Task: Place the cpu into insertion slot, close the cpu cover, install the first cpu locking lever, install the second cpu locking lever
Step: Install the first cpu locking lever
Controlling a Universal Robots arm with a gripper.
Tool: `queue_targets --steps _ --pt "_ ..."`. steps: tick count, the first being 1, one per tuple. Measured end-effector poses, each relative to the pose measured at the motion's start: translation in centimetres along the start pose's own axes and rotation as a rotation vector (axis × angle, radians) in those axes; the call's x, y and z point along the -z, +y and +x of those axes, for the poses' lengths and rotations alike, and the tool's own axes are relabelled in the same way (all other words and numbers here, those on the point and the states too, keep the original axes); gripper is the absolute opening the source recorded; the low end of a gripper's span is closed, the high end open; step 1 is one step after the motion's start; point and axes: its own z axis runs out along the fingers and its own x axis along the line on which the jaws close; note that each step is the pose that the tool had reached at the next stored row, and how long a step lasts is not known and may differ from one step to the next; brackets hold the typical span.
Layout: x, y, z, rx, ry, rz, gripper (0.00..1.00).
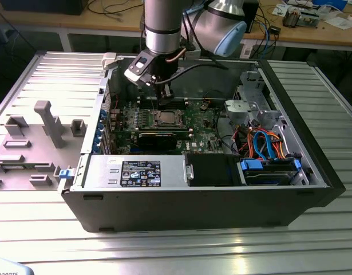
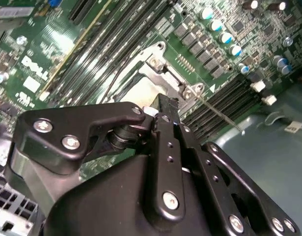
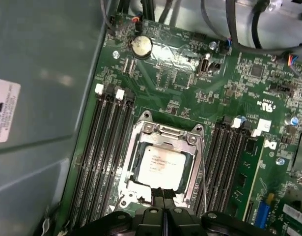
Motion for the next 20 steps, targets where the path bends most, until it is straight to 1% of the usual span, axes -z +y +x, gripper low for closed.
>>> queue_targets --steps 1,3,5,6,10,11,12,13,14,16,18,19,20 --pt "-0.27 -0.27 0.07 0.0 -0.0001 0.0 0.11" --pt "-0.65 -0.34 0.11 -0.008 -0.0001 0.0002 0.11" --pt "-1.1 -0.35 0.12 -0.048 -0.0002 0.0014 0.11" --pt "-1.45 -0.34 0.13 -0.073 -0.0002 0.0021 0.11" --pt "-2.2 -0.34 0.15 -0.077 -0.0002 0.0022 0.11" --pt "-3.12 -0.35 0.18 -0.077 -0.0002 0.0023 0.11" --pt "-3.09 -0.34 0.18 -0.077 0.0003 0.0019 0.11" --pt "-1.98 -0.02 0.06 -0.077 0.0 0.0022 0.11" --pt "-2.01 1.33 -0.29 -0.078 0.0001 0.0024 0.11" --pt "-2.0 1.38 -0.31 -0.078 0.0 0.0023 0.11" --pt "-1.79 1.38 -0.31 -0.079 -0.0001 0.0024 0.11" --pt "-1.54 1.38 -0.31 -0.079 -0.0003 0.0023 0.11" --pt "-0.82 1.4 -0.28 -0.079 -0.0029 0.003 0.11"
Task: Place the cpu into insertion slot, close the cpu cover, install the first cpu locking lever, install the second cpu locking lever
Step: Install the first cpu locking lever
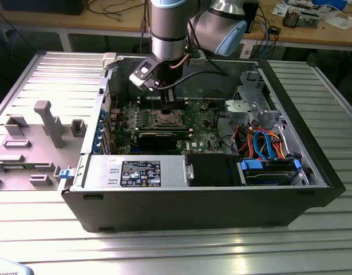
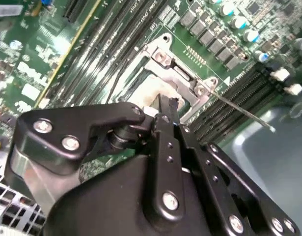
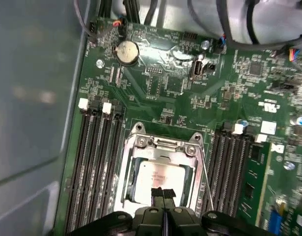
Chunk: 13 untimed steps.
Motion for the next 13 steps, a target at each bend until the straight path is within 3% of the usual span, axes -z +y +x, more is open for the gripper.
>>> queue_targets --steps 3,5,7,12,13 --pt "1.6 0.02 0.0 0.0 -0.0042 0.0008 0.11" --pt "1.66 0.02 0.0 0.002 -0.0041 0.0005 0.11" --pt "1.65 0.01 0.0 0.057 -0.0042 -0.0011 0.11" --pt "1.62 0.01 0.0 0.151 -0.0041 -0.0044 0.11" --pt "1.6 0.01 0.0 0.186 -0.0042 -0.0055 0.11"
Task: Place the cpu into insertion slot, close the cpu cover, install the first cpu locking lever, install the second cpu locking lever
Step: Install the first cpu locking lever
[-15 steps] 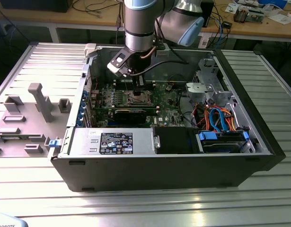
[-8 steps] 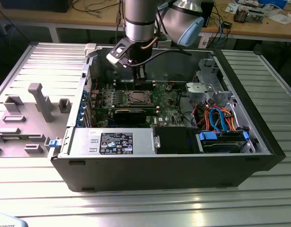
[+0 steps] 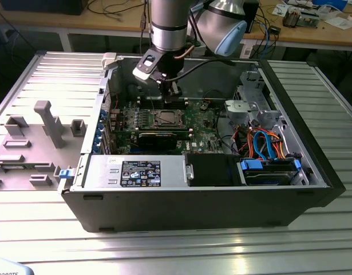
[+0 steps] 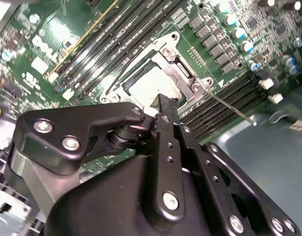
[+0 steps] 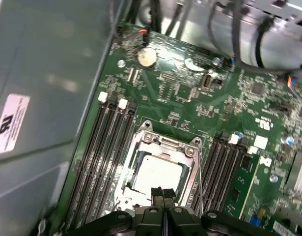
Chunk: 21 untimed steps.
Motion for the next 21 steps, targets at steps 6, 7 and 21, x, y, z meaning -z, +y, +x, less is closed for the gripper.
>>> queue_targets --steps 6,7,21 --pt "0.25 0.0 -0.01 0.113 -0.0001 -0.004 0.11" --pt "0.45 0.0 -0.02 0.123 0.0 -0.0044 0.11" --pt "0.62 -1.24 0.35 0.383 0.0009 -0.0156 0.11"
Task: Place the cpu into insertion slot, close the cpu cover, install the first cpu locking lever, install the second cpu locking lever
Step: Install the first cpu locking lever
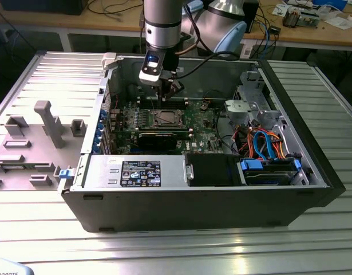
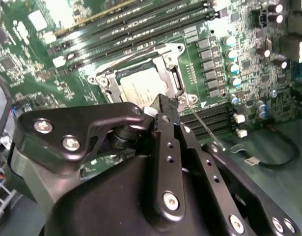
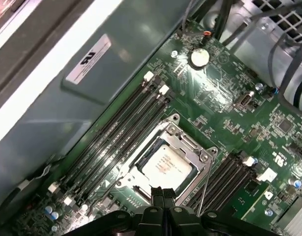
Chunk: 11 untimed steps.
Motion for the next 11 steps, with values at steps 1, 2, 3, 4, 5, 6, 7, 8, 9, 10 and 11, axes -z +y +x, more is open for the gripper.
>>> queue_targets --steps 1,2,3,4,5,6,7,8,9,10,11 --pt "-0.02 -0.01 0.0 0.021 0.0 -0.0008 0.11" --pt "-0.04 -0.01 0.0 0.04 0.0 -0.0014 0.11" --pt "-0.07 -0.02 0.0 0.066 0.0 -0.0022 0.11" --pt "-0.09 -0.02 0.0 0.084 0.0 -0.0028 0.11" --pt "-0.16 -0.01 0.01 0.121 0.0001 -0.0043 0.11" --pt "-0.2 -0.01 0.01 0.15 0.0002 -0.0052 0.11" --pt "-0.26 -0.01 0.01 0.188 0.0002 -0.0067 0.11" --pt "-0.3 -0.01 0.01 0.213 0.0002 -0.0075 0.11" --pt "-0.33 -0.01 0.01 0.231 0.0003 -0.0082 0.11" --pt "-0.34 -0.01 0.02 0.268 0.0003 -0.0094 0.11" --pt "-0.33 -0.12 0.11 0.288 0.0003 -0.0104 0.11"
